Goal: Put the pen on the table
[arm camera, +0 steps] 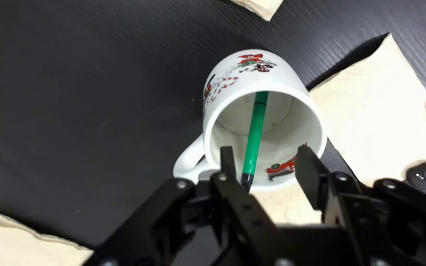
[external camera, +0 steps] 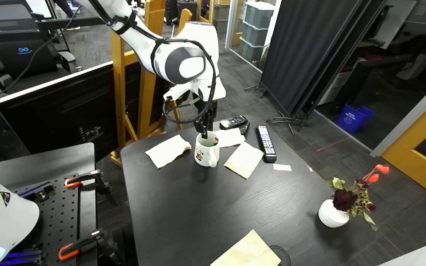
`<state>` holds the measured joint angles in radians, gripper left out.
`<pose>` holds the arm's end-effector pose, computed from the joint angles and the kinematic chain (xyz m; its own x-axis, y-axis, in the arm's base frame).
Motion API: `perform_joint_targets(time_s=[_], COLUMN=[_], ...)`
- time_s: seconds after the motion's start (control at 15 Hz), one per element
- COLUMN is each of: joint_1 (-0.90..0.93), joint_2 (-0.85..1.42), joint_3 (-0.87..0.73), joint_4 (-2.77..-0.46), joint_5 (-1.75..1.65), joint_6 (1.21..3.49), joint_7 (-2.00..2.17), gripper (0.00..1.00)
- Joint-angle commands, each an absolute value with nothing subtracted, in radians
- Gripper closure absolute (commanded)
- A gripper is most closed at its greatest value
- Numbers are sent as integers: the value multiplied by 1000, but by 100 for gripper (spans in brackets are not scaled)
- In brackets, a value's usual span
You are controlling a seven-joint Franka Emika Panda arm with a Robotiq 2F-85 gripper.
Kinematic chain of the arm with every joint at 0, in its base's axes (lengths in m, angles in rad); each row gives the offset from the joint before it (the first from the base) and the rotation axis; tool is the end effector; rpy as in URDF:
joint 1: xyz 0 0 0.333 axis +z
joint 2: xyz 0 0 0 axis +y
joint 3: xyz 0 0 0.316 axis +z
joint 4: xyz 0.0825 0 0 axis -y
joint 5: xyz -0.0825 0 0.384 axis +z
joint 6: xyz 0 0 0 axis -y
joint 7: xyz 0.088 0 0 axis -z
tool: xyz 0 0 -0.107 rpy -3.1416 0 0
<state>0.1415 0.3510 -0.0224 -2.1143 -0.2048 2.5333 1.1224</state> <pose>0.5813 0.0720 0.2526 0.6627 -0.7345 0.1458 -0.7432 -0.6690 0.0080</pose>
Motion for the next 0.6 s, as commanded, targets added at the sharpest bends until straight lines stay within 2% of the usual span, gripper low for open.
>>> perform_joint_targets(time_s=[0.0, 0.53], joint_1=[159, 158], joint_2=[384, 444], joint_3=[-42, -46], joint_4=[-2082, -2040], joint_5=[-205, -193], joint_6=[2544, 2543], joint_7=[1096, 1083], gripper=[52, 55])
